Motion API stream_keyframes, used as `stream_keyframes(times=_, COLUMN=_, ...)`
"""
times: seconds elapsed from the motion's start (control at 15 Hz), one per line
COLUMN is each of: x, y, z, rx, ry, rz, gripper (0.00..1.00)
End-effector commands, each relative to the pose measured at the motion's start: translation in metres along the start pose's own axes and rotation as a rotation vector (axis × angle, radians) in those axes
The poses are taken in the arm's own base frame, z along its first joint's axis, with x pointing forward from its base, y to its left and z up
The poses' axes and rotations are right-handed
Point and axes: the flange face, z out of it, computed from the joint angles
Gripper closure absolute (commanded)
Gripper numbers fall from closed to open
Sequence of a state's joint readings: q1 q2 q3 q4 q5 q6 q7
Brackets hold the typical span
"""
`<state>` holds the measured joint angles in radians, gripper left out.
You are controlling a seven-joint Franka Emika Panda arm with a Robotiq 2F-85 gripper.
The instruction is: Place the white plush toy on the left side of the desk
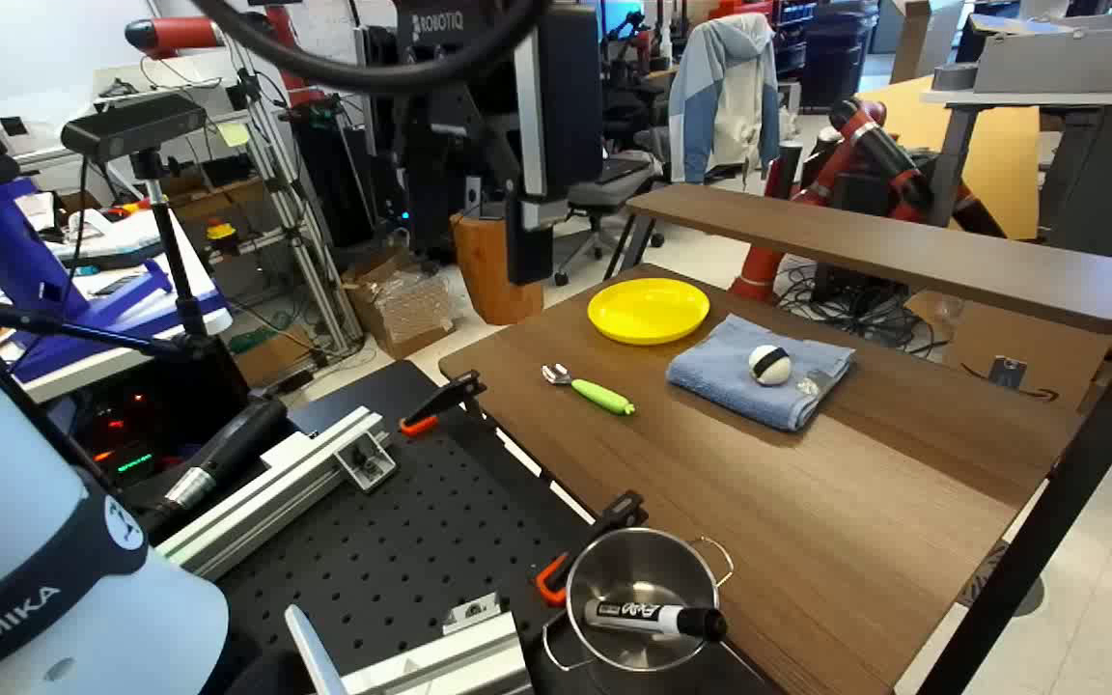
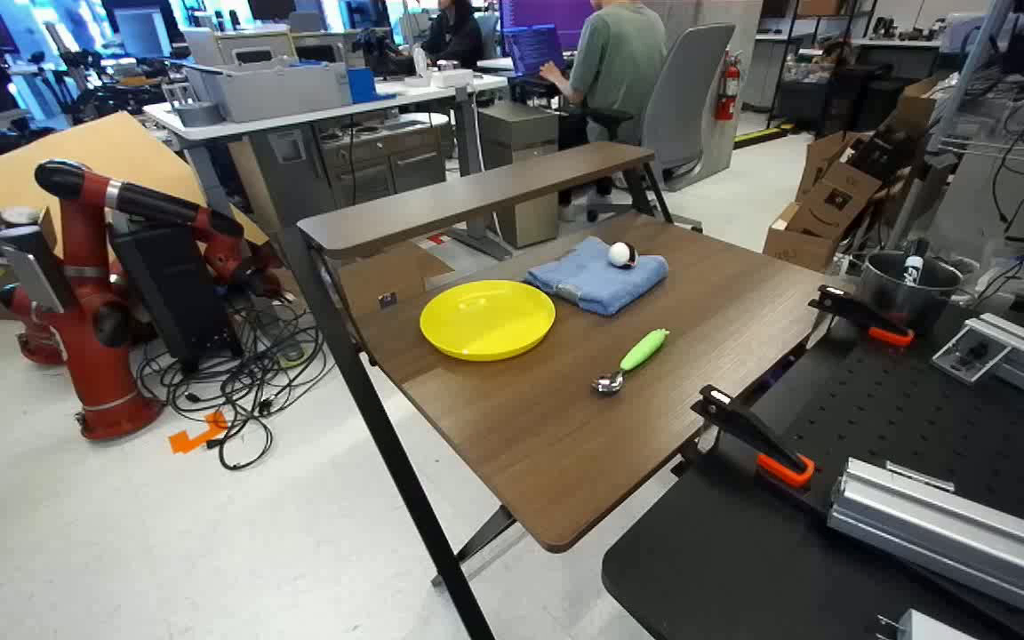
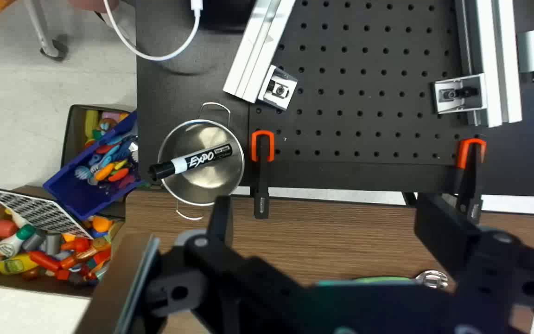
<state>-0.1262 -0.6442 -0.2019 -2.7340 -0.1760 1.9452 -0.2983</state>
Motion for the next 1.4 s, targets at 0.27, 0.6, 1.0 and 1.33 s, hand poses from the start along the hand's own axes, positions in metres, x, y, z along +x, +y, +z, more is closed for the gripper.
stream_keyframes(times=0.27, x=0.025, y=-0.014, z=-0.009, rx=0.063, ry=-0.001, rz=-0.005, gripper=0.00)
stream_keyframes(times=0.6, x=0.080, y=-0.042, z=-0.010, rx=0.180, ry=0.021, rz=0.033, gripper=0.00)
stream_keyframes(times=1.0, x=0.173, y=-0.038, z=0.009, rx=0.282, ry=0.048, rz=0.201, gripper=0.00)
stream_keyframes(times=1.33, x=0.250, y=-0.023, z=0.035, rx=0.323, ry=0.088, rz=0.376, gripper=0.00)
